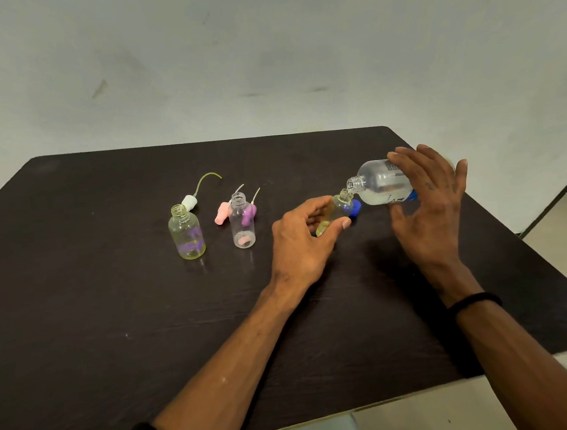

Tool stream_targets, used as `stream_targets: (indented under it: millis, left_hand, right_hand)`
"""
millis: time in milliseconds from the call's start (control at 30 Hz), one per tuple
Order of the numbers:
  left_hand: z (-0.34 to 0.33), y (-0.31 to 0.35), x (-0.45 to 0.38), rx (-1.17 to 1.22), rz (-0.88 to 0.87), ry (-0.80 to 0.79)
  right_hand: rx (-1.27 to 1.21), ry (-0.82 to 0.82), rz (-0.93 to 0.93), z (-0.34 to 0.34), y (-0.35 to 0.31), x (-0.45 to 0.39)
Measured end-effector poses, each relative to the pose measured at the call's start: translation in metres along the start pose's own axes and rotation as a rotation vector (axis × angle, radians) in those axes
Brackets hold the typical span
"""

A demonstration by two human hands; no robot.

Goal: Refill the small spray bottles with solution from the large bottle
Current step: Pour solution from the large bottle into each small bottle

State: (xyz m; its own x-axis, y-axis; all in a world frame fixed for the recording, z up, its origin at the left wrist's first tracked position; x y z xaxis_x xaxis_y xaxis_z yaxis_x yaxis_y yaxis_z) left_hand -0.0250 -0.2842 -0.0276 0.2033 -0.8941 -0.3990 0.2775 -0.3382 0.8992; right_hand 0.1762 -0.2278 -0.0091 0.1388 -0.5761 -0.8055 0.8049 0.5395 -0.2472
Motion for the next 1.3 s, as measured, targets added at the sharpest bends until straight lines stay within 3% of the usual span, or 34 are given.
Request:
stream_targets:
  millis: [1300]
  left_hand:
    - [0.001,0.0005,0.0003,-0.019,0.014,0.001]
  right_hand:
    - [0.017,0.017,0.016,-0.0012,0.0009,-0.0002]
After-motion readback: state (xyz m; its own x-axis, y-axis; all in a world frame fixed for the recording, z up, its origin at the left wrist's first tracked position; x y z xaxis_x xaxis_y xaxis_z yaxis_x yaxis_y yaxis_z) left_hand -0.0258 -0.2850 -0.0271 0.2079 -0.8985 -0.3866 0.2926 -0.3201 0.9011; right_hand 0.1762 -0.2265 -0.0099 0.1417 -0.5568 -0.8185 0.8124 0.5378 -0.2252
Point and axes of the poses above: each hand's wrist, its own x-axis away from the middle knuckle, its own z-axis out of the back of the hand, y = z × x, the point moved 1 cm from there along -x, towards the middle knuckle, and after that the axes turned 2 degrees about x, right-handed, at the moved point
